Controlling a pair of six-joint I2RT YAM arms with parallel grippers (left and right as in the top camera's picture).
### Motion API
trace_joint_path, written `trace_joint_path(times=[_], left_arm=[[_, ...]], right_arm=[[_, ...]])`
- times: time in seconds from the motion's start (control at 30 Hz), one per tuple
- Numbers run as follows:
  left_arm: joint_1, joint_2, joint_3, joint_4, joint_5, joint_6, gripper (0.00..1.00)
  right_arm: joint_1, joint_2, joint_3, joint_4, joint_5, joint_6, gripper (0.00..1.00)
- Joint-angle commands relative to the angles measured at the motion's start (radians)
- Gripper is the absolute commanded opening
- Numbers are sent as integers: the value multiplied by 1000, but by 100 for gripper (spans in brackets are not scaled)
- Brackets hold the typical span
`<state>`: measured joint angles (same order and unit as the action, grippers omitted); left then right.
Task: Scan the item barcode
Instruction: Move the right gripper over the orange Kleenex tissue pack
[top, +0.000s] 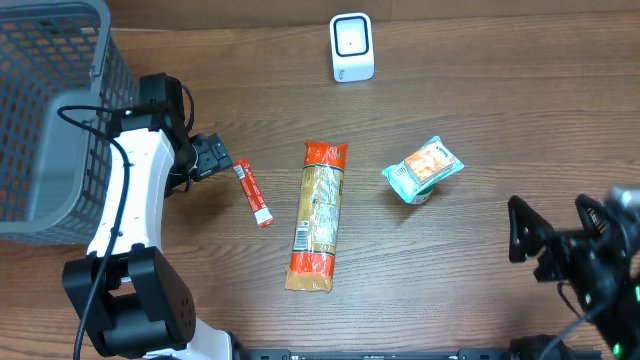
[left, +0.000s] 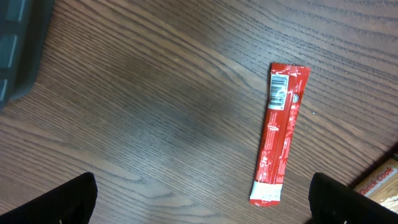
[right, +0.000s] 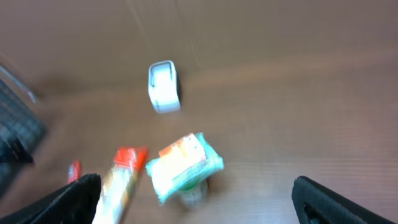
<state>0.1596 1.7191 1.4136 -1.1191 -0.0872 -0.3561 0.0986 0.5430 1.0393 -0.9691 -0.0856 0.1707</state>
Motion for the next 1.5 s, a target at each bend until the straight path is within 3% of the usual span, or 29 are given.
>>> trace_joint_path(times=[0.0, 0.13, 0.3, 0.37, 0.4, 0.6, 0.8, 0.93, 1.07, 1.47], left_arm=[[1, -11, 10, 2, -6, 8, 100], [1, -11, 10, 1, -6, 8, 100], [1, -11, 10, 2, -6, 8, 100], [1, -11, 10, 1, -6, 8, 100], [1, -11, 10, 1, -6, 8, 99], [1, -11, 10, 1, -6, 8, 100], [1, -11, 10, 1, -6, 8, 100], [1, -11, 10, 1, -6, 8, 100], [1, -11, 10, 1, -6, 8, 100], [1, -11, 10, 2, -6, 8, 100]], right_arm=[[-3, 171, 116, -92, 4, -23, 100], [-3, 362, 195, -184, -64, -22, 100], [-3, 539, 204, -182, -224, -18, 99], [-3, 618, 204, -177, -242, 53, 78], [-3, 653, 204, -174, -241, 97, 74], [-3, 795, 204, -100, -251, 268, 71], [-3, 895, 199, -59, -275, 397, 49], [-3, 943, 178, -24, -279, 472, 42], [-3, 963, 148, 31, -310, 469, 38], [15, 964, 60, 155, -338, 514, 37]])
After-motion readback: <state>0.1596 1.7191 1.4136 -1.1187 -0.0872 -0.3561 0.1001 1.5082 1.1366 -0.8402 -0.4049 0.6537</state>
